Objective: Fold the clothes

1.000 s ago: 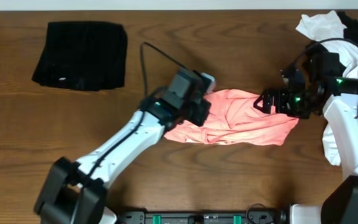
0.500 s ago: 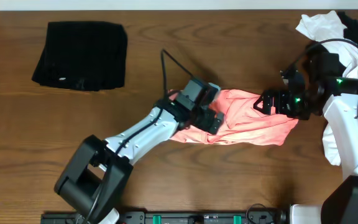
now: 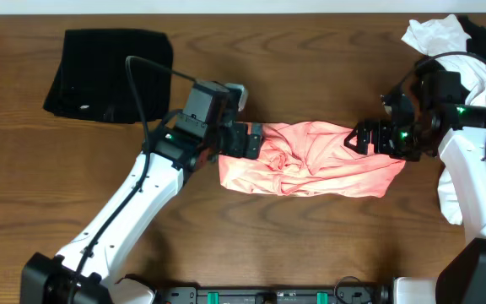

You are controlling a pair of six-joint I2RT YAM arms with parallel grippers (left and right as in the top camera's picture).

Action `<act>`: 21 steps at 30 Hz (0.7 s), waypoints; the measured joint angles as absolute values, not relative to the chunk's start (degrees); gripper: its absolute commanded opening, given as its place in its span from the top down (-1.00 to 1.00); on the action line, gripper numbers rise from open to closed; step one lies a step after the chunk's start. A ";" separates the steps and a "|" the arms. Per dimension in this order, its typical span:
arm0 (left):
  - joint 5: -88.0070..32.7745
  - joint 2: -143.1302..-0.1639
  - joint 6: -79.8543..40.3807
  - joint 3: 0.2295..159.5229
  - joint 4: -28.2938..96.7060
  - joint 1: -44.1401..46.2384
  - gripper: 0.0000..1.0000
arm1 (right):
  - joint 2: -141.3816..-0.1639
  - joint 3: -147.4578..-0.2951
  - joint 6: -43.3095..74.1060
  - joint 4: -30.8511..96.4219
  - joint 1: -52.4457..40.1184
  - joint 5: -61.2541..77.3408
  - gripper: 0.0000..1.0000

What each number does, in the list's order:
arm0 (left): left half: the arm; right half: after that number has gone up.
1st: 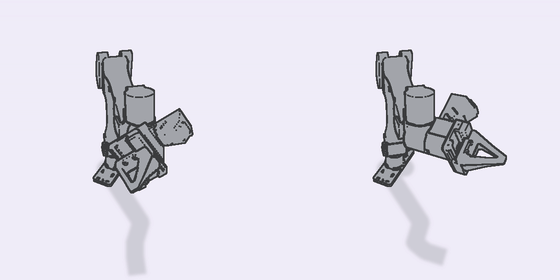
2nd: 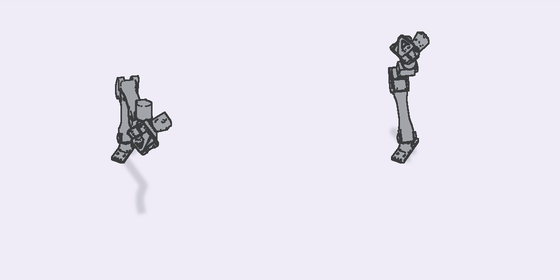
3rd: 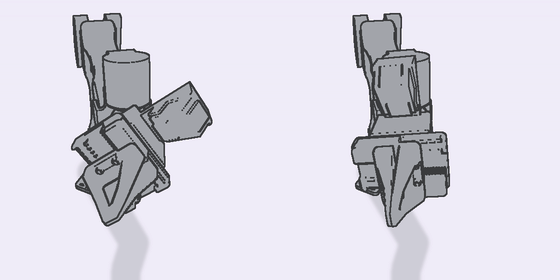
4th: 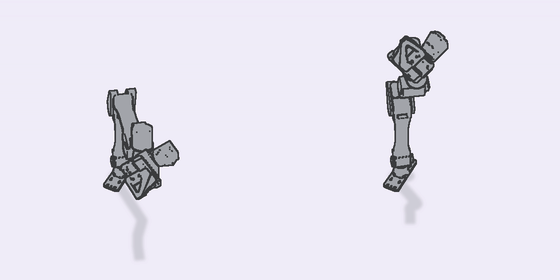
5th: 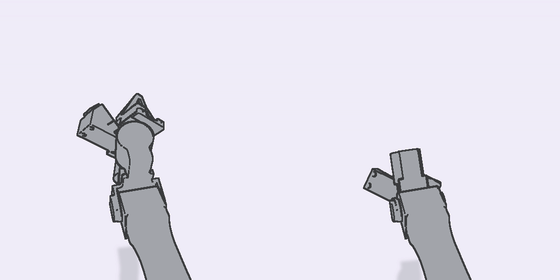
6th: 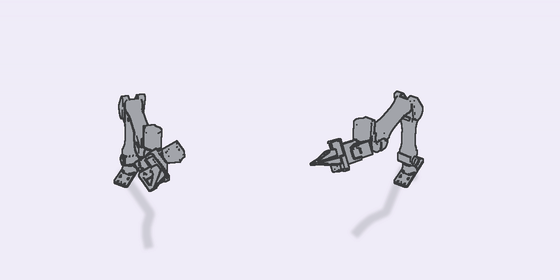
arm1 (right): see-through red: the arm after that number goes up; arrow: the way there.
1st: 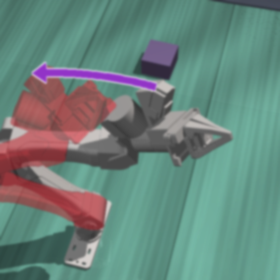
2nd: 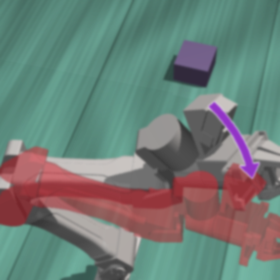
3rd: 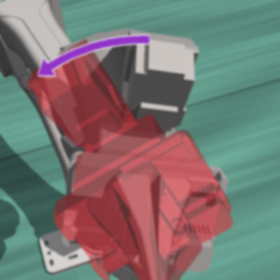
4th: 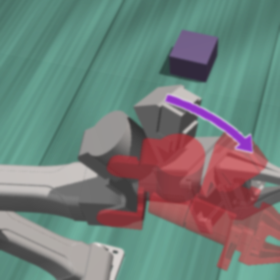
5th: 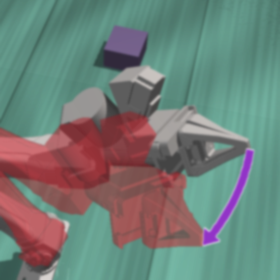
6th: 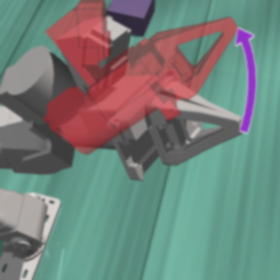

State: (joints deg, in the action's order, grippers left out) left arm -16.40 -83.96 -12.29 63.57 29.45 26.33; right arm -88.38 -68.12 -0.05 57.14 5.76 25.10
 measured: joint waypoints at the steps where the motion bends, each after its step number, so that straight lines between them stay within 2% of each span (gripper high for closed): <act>1: -15.94 -84.29 -12.29 63.57 30.83 26.33 -0.96 | -88.38 -68.12 -0.05 57.12 5.76 25.10 -0.99; 4: -14.57 -85.86 -12.51 63.57 33.34 26.35 -1.00 | -88.38 -68.12 -0.05 57.12 5.76 25.10 -0.99; 9: -11.51 -89.76 -14.94 63.57 34.04 26.35 -0.87 | -88.38 -68.12 -0.05 57.14 5.76 25.08 -0.98; 17: -7.22 -95.29 -19.40 63.57 33.61 26.35 -0.51 | -88.38 -68.12 -0.05 57.12 5.76 25.10 -0.99; 21: -5.23 -97.80 -20.23 63.57 33.54 26.35 -0.14 | -88.38 -68.12 -0.05 57.21 5.76 25.10 -0.98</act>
State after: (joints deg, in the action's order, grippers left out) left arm -5.23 -97.80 -20.23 63.57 33.54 26.35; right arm -88.38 -68.12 -0.05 57.21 5.76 25.10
